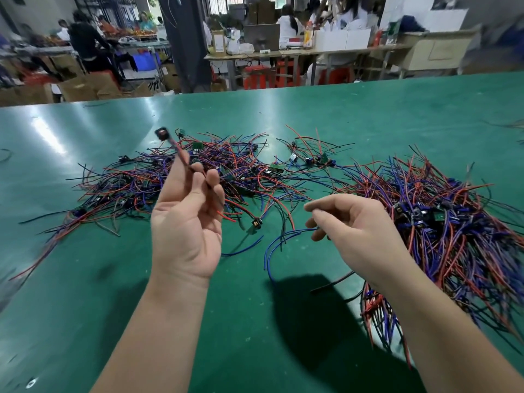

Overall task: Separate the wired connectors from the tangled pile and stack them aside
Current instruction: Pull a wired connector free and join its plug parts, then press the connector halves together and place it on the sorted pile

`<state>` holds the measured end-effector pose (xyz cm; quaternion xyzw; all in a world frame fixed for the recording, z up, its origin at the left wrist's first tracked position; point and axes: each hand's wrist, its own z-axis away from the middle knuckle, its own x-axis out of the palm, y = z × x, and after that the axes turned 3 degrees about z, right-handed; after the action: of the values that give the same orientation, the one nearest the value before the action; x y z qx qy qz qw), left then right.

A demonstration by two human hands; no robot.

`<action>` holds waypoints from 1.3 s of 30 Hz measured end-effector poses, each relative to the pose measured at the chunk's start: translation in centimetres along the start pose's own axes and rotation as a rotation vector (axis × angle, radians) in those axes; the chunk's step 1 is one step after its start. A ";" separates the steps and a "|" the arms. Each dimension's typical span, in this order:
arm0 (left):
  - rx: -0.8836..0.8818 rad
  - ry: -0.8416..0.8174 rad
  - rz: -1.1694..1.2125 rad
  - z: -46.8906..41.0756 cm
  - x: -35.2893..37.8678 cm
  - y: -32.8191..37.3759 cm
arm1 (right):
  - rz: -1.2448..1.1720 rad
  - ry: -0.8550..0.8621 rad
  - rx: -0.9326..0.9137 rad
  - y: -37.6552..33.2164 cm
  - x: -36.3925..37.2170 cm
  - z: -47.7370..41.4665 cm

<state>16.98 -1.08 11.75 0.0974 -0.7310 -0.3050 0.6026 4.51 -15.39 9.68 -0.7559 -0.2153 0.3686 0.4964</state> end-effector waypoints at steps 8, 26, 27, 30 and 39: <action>-0.404 -0.598 -0.310 2.5 0.2 -0.7 | -0.797 -0.024 0.119 -1.4 -0.3 -0.4; -0.650 -0.768 -0.740 2.5 -0.7 -1.0 | -1.039 0.079 0.200 -1.4 -0.9 -0.7; -0.654 -0.765 -0.747 2.5 -0.8 -1.0 | -1.058 0.079 0.206 -1.4 -0.9 -0.7; -0.646 -0.725 -0.750 2.4 -0.8 -1.3 | -1.086 0.041 0.208 -1.3 -1.0 -0.8; -0.277 -0.570 -1.044 2.0 -0.2 -1.1 | -0.969 -0.217 0.255 -1.3 0.6 0.1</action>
<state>14.87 -1.24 10.78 0.2778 -0.6728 -0.6665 0.1613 4.82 -14.37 10.63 -0.4602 -0.5443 0.1958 0.6735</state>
